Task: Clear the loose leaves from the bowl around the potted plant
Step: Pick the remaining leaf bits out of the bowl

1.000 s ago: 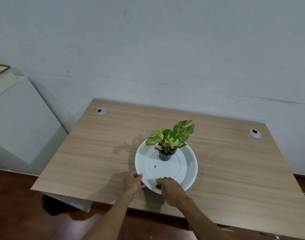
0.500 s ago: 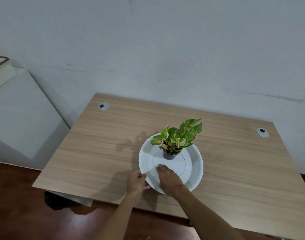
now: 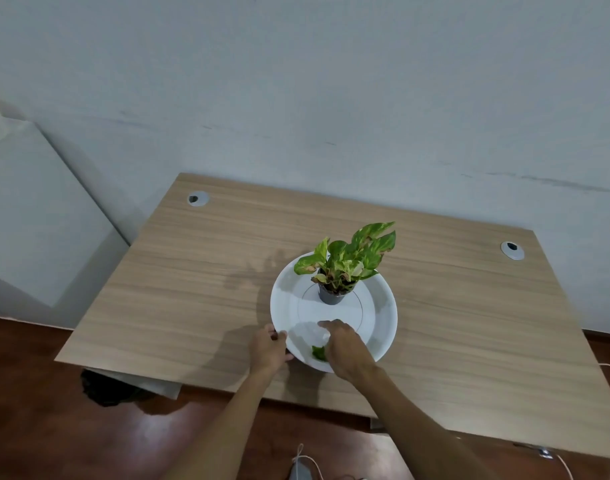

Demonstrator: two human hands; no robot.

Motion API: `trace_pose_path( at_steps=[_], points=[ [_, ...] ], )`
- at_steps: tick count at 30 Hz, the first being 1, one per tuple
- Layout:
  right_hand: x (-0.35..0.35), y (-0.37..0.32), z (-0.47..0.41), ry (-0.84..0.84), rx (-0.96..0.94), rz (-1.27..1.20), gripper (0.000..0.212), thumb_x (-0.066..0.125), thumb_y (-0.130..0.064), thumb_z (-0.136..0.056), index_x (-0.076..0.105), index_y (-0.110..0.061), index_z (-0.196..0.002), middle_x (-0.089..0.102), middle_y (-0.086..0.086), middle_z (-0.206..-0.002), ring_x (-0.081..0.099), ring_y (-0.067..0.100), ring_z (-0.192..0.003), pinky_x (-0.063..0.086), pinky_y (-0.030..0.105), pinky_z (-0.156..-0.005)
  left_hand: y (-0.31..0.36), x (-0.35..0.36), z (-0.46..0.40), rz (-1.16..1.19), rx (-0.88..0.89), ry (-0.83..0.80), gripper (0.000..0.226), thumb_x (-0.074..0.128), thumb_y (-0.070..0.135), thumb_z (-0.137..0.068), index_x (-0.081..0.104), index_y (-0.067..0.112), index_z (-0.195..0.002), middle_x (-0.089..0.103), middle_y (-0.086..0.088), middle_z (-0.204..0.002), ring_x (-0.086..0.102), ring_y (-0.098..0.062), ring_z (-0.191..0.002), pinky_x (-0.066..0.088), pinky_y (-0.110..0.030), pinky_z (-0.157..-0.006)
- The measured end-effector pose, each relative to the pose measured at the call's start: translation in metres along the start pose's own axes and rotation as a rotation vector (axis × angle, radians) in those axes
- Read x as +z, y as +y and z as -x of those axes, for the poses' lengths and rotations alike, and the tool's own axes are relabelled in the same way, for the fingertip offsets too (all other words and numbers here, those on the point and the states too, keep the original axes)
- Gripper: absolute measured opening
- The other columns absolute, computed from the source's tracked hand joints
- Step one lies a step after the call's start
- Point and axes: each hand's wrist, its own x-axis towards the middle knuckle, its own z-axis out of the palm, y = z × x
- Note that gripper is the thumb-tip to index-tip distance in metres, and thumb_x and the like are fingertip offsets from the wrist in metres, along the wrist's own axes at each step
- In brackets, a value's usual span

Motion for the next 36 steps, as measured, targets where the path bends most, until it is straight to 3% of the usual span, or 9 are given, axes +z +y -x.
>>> trace_pose_path(
  at_steps=[3,6,9,12,17,23,27,31,36],
  points=[
    [0.017,0.015,0.002,-0.134,-0.057,0.148,0.047,0.035,-0.013,-0.096,0.044,-0.013,-0.143,0.045,0.01,-0.145,0.038,0.031,-0.133,0.041,0.046,-0.108,-0.006,0.008,-0.007,-0.041,-0.007,0.026,0.008,0.051,0.007,-0.095,0.056,0.006,-0.102,0.067,-0.013,-0.101,0.068,-0.026,-0.089,0.062,-0.035,-0.067],
    [0.048,0.026,0.002,-0.191,-0.234,0.294,0.054,0.012,-0.027,-0.098,0.06,-0.008,-0.115,0.057,0.012,-0.13,0.039,0.033,-0.127,0.035,0.046,-0.113,-0.011,0.01,-0.018,-0.063,-0.003,0.048,0.009,0.051,0.008,-0.095,0.057,0.004,-0.101,0.066,-0.012,-0.099,0.067,-0.026,-0.089,0.062,-0.033,-0.065],
    [0.046,0.025,-0.007,-0.136,-0.219,0.188,0.04,0.025,-0.027,-0.103,0.061,-0.012,-0.11,0.059,0.009,-0.118,0.049,0.028,-0.114,0.046,0.042,-0.102,-0.007,0.009,-0.034,-0.023,-0.012,0.051,0.012,0.052,0.008,-0.095,0.057,0.002,-0.104,0.067,-0.014,-0.102,0.067,-0.027,-0.092,0.063,-0.037,-0.069],
    [0.042,0.025,-0.021,-0.104,-0.099,-0.011,0.035,0.04,-0.016,-0.1,0.056,-0.013,-0.131,0.057,0.012,-0.121,0.054,0.029,-0.11,0.046,0.039,-0.099,-0.014,0.006,-0.042,-0.029,-0.045,0.069,0.014,0.052,0.008,-0.095,0.057,0.001,-0.106,0.067,-0.015,-0.103,0.069,-0.028,-0.094,0.062,-0.04,-0.072],
    [0.03,0.034,-0.047,-0.326,0.106,-0.064,0.044,0.062,-0.019,-0.087,0.056,-0.02,-0.13,0.051,0.012,-0.125,0.052,0.028,-0.117,0.047,0.036,-0.095,-0.021,0.007,-0.039,-0.003,-0.073,0.061,0.01,0.052,0.007,-0.095,0.056,0.003,-0.103,0.066,-0.013,-0.098,0.066,-0.026,-0.089,0.061,-0.04,-0.073],
    [0.037,0.019,-0.051,-0.408,0.023,0.017,0.043,0.057,-0.005,-0.089,0.06,-0.011,-0.131,0.058,0.011,-0.134,0.054,0.028,-0.123,0.044,0.034,-0.102,-0.022,0.012,-0.034,0.041,-0.109,0.045,0.008,0.053,0.005,-0.095,0.056,0.001,-0.101,0.065,-0.012,-0.092,0.066,-0.025,-0.086,0.061,-0.039,-0.071],
    [0.041,0.018,-0.056,-0.385,0.001,0.003,0.033,0.056,-0.003,-0.087,0.075,-0.013,-0.112,0.071,0.007,-0.118,0.064,0.025,-0.108,0.051,0.032,-0.094,-0.02,0.014,-0.038,0.063,-0.106,0.043,0.007,0.054,0.004,-0.094,0.055,0.001,-0.101,0.065,-0.011,-0.089,0.066,-0.025,-0.084,0.061,-0.036,-0.065],
    [0.046,0.024,-0.06,-0.397,-0.046,0.025,0.033,0.056,-0.001,-0.084,0.076,-0.016,-0.107,0.073,0.007,-0.11,0.066,0.024,-0.099,0.054,0.032,-0.086,-0.028,0.015,-0.043,0.092,-0.153,0.02,0.003,0.054,0.004,-0.094,0.056,0.003,-0.091,0.066,-0.013,-0.087,0.068,-0.025,-0.083,0.062,-0.034,-0.061],
    [0.053,0.028,-0.057,-0.442,0.034,-0.087,0.031,0.059,0.001,-0.077,0.081,-0.014,-0.093,0.078,0.003,-0.095,0.07,0.017,-0.086,0.057,0.024,-0.078,-0.044,0.014,-0.041,0.092,-0.195,0.012,0.006,0.055,0.005,-0.093,0.056,0.003,-0.088,0.065,-0.012,-0.086,0.068,-0.026,-0.083,0.062,-0.036,-0.063]
  ],
)
